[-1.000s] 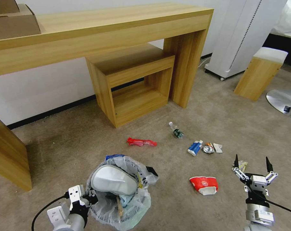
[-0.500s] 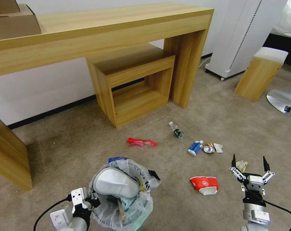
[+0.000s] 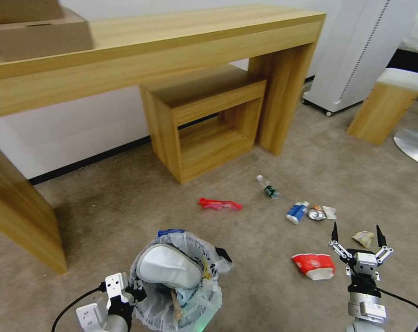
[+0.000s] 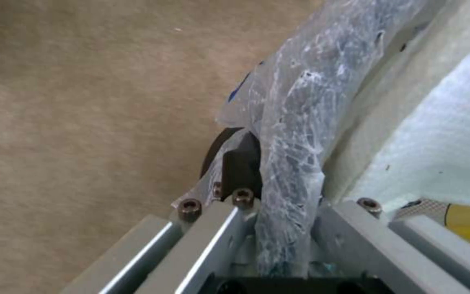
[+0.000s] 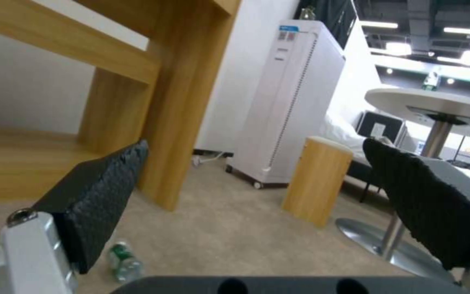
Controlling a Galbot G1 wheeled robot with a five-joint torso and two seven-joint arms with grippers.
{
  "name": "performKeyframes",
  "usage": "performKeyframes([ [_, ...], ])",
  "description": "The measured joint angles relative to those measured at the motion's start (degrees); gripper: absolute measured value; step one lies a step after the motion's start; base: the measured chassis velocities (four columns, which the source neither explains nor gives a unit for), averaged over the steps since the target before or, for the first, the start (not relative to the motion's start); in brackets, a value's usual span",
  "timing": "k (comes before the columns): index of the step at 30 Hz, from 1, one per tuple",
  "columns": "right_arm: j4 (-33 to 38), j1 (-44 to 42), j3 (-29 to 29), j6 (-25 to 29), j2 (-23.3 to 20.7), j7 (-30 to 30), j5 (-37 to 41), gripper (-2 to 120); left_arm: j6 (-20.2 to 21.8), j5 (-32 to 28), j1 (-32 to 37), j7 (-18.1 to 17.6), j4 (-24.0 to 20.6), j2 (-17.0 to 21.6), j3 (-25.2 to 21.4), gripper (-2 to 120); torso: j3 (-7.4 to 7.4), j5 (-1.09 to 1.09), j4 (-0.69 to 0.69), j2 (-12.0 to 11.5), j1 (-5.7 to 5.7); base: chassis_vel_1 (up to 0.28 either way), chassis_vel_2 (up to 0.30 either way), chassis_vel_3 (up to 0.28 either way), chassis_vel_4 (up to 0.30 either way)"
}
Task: Pick up the trash bin and place the garbage on the floor into it.
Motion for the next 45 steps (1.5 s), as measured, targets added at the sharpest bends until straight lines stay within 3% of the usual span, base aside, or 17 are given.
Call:
performKeyframes([
  [12, -0.25, 0.68, -0.12, 0.64, -0.05, 1.96, -0.76, 100, -0.04, 1.86, 0.32, 0.18, 0.42, -1.32, 0.93, 0, 0.00, 0.00, -0.02, 0.00, 0.00, 0.048, 0.041, -0.047, -0.034],
  [19, -0.30, 0.95, -0.35, 1.10, -0.66, 0.88, 1.73, 100, 0.60, 1.95, 0.85, 0.64, -0.07, -0.22, -0.04, 0, 0.00, -0.01, -0.01, 0.00, 0.00, -0.010, -0.019, 0.002, 0.008],
  [36, 0.72, -0.20, -1.32, 0.95, 0.40, 0.01, 1.52, 100, 2.94, -7.11, 0.64, -1.27, -4.00, 1.52, -1.62, 0, 0.00, -0.01, -0.01, 0.00, 0.00, 0.000, 0.000, 0.000, 0.000],
  [45, 1.19, -0.46, -1.45, 1.11, 0.79, -0.07, 1.32, 100, 2.98, -9.11, 1.04, -1.97, -5.60, 2.40, -2.78, 0, 0.00, -0.01, -0.01, 0.00, 0.00, 0.000, 0.000, 0.000, 0.000],
])
